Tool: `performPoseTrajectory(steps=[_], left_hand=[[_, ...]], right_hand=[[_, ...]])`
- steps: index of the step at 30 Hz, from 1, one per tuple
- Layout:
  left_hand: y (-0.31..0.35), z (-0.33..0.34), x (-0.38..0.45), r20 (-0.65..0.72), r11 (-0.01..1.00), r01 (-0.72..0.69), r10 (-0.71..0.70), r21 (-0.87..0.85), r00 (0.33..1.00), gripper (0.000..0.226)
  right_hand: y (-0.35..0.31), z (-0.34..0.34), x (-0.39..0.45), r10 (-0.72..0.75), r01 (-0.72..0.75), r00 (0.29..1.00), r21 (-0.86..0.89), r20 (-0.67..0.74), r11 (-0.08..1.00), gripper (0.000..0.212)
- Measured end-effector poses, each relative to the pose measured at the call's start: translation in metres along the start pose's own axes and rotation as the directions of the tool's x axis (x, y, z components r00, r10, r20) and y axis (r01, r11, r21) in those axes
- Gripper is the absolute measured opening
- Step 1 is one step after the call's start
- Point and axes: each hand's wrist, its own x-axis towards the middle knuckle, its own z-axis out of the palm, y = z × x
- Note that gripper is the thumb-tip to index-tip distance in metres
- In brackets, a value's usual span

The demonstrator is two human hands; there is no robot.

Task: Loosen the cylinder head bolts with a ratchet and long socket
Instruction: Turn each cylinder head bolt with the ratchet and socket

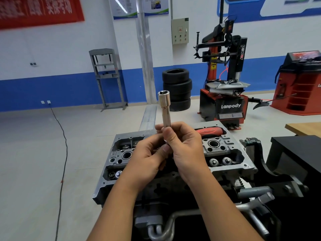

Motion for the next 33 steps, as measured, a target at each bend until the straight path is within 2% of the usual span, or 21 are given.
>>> performPoseTrajectory(steps=[4,8,11,13,16,18,21,23,26,28,30,33], left_hand=[[-0.0022,0.0009,-0.0007,-0.109,0.999,-0.042,0.045,0.029,0.993,0.034],[-0.0032,0.0034,-0.0025,-0.212,1.000,-0.027,0.028,0.009,0.977,0.043],[-0.0007,0.0042,-0.0014,-0.196,0.997,-0.019,0.035,0.079,0.980,0.037],[-0.0011,0.0034,-0.0005,-0.139,0.994,-0.041,0.055,0.105,0.989,0.027],[-0.0003,0.0019,-0.0010,-0.035,0.996,-0.063,0.066,0.065,0.997,0.015],[0.0006,0.0007,-0.0012,-0.004,0.996,-0.053,0.053,0.065,0.999,0.019],[-0.0033,0.0024,0.0006,-0.099,0.994,-0.060,0.070,0.095,0.993,0.029],[-0.0039,0.0042,0.0002,-0.129,0.994,-0.070,0.080,0.085,0.988,0.026],[-0.0015,0.0028,-0.0015,-0.074,0.997,-0.073,0.075,0.031,0.994,0.017],[0.0004,0.0013,-0.0028,-0.033,0.999,-0.038,0.037,-0.031,0.999,0.015],[-0.0003,0.0002,-0.0022,-0.039,0.998,-0.008,0.006,-0.065,0.999,0.022],[-0.0014,0.0002,-0.0026,-0.103,0.998,-0.047,0.043,-0.037,0.994,0.024]], right_hand=[[-0.0004,0.0037,0.0011,0.023,-0.021,0.998,-0.049,0.059,0.999,0.032],[-0.0028,0.0046,0.0023,0.135,-0.143,0.985,0.068,0.106,0.987,0.040],[-0.0020,0.0024,0.0032,0.116,-0.122,0.990,0.075,0.076,0.990,0.030],[-0.0007,0.0009,0.0038,0.103,-0.105,0.993,0.050,0.051,0.993,0.020],[0.0007,-0.0011,0.0034,0.079,-0.080,0.996,0.027,0.037,0.996,0.034],[0.0015,-0.0018,0.0035,0.067,-0.067,0.997,0.006,0.031,0.998,0.034],[0.0042,-0.0019,0.0039,0.068,-0.067,0.997,-0.046,0.042,0.997,0.024],[0.0053,-0.0024,0.0033,0.055,-0.053,0.997,-0.039,0.052,0.998,0.021],[0.0036,-0.0036,0.0015,0.033,-0.031,0.999,-0.065,0.022,0.997,0.023],[0.0029,-0.0044,0.0009,0.058,-0.056,0.998,-0.073,0.023,0.996,0.016],[0.0015,-0.0037,0.0006,0.089,-0.086,0.995,-0.076,0.039,0.993,0.014],[0.0024,-0.0017,0.0015,0.090,-0.085,0.993,-0.073,0.074,0.994,0.022]])
